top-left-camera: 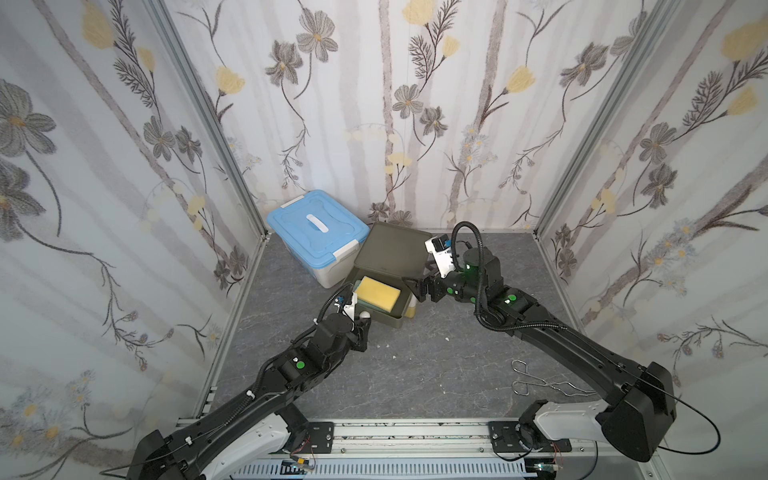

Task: Take the sponge out of the drawer
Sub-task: Open the drawer in the storage box.

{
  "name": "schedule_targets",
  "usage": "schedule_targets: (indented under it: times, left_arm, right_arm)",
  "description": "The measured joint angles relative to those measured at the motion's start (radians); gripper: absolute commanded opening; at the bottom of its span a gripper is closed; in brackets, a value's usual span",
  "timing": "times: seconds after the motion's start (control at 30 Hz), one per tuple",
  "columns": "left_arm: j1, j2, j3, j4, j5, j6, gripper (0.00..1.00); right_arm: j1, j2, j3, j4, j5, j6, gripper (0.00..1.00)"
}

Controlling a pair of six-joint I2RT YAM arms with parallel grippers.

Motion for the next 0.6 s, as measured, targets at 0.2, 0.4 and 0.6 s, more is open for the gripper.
schedule_targets:
  times: [0.2, 0.4, 0.6]
  left_arm:
    - [0.000, 0.007, -0.005, 0.004, 0.000, 0.000, 0.36]
    - [0.000, 0.005, -0.015, 0.007, -0.007, 0.000, 0.36]
    - [0.000, -0.006, -0.021, 0.006, -0.014, 0.000, 0.36]
  right_arm:
    - [0.004, 0.089, 0.071, -0.076, -0.114, 0.044, 0.83]
    - [0.025, 0.178, 0.156, -0.191, -0.125, 0.043, 0.84]
    - [0.038, 0.237, 0.237, -0.285, -0.099, 0.038, 0.84]
